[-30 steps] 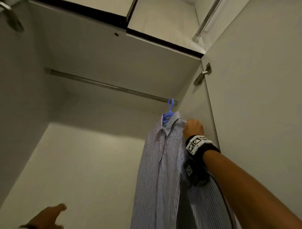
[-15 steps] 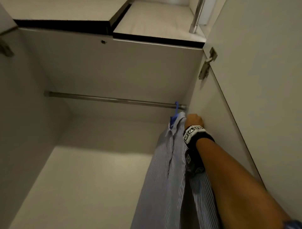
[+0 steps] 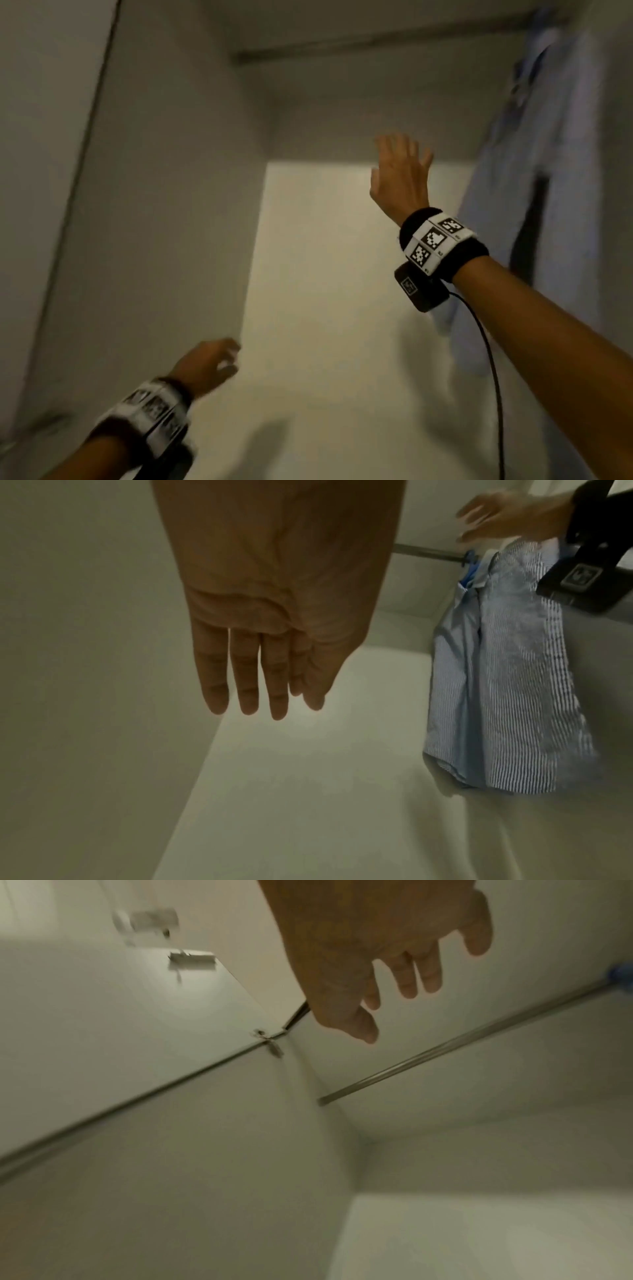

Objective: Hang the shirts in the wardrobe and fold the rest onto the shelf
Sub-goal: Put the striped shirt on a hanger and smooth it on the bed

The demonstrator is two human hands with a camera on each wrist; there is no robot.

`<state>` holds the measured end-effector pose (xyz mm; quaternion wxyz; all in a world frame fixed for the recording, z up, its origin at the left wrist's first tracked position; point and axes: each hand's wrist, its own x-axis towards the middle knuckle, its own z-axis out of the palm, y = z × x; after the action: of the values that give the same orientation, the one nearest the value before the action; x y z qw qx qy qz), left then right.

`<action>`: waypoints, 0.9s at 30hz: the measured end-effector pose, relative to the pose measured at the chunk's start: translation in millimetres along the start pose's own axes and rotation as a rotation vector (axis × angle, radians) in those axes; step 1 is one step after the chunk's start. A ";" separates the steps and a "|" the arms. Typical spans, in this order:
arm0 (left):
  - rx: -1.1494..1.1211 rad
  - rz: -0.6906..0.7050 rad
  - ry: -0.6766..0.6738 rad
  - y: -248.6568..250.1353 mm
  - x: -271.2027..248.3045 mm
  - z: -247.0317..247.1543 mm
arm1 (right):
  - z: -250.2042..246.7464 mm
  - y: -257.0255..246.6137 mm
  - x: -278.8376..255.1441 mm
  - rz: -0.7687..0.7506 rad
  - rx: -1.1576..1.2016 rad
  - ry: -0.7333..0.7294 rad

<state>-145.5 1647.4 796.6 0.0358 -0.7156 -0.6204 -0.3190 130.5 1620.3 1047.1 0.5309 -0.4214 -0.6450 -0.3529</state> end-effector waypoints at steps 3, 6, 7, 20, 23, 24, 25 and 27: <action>-0.074 -0.128 0.069 -11.7 -129.4 -22.1 | 26.2 -103.8 -109.8 -0.160 0.432 -0.134; -0.071 -0.321 -0.004 -61.5 -271.6 -25.2 | 35.4 -221.3 -249.4 -0.249 0.893 -0.257; -0.055 -0.360 -0.035 -73.0 -323.1 -30.3 | 29.4 -261.1 -293.4 -0.300 1.002 -0.309; -0.054 -1.643 0.087 -120.0 -884.1 -69.7 | -152.6 -633.6 -670.8 -1.185 1.719 -1.146; -0.016 -1.839 0.228 -96.7 -948.1 -74.5 | -171.5 -700.3 -696.9 -1.297 1.701 -1.276; -0.003 -1.901 0.279 -89.8 -964.0 -74.9 | -177.0 -720.4 -702.8 -1.337 1.714 -1.292; 0.007 -1.956 0.334 -83.8 -978.3 -74.7 | -182.3 -739.3 -707.4 -1.384 1.722 -1.303; 0.035 -2.062 0.402 -74.2 -1000.2 -72.2 | -191.8 -775.2 -713.6 -1.467 1.752 -1.296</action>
<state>-269.4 766.8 327.3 -0.1407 0.2262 -0.9164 -0.2989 -449.1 1019.8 376.0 -0.0914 0.4151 -0.8726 0.2407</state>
